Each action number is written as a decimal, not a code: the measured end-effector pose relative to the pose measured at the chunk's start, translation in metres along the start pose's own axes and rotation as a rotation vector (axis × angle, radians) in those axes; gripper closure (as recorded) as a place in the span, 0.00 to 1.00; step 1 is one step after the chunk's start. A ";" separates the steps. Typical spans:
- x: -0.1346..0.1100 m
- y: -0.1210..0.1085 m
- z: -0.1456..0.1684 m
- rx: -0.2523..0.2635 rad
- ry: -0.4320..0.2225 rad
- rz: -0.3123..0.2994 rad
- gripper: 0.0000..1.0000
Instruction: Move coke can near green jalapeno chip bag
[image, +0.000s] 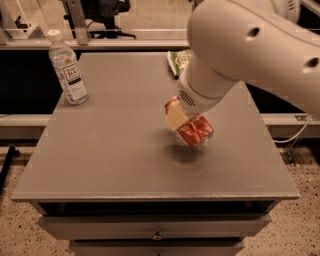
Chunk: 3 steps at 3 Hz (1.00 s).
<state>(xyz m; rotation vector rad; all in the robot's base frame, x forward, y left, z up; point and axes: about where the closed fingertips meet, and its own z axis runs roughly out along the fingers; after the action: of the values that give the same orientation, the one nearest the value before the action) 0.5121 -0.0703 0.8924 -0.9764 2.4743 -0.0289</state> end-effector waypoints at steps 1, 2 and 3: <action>0.001 -0.001 0.000 0.002 0.001 -0.091 1.00; 0.001 -0.001 0.000 0.002 0.001 -0.091 1.00; -0.007 -0.020 0.002 0.011 -0.071 -0.064 1.00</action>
Offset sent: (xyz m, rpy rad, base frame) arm 0.0006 -0.0021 -0.0001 -0.0405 -0.0148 0.0761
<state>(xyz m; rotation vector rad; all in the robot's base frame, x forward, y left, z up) 0.5297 -0.0803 0.8972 -1.0340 2.3756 -0.0285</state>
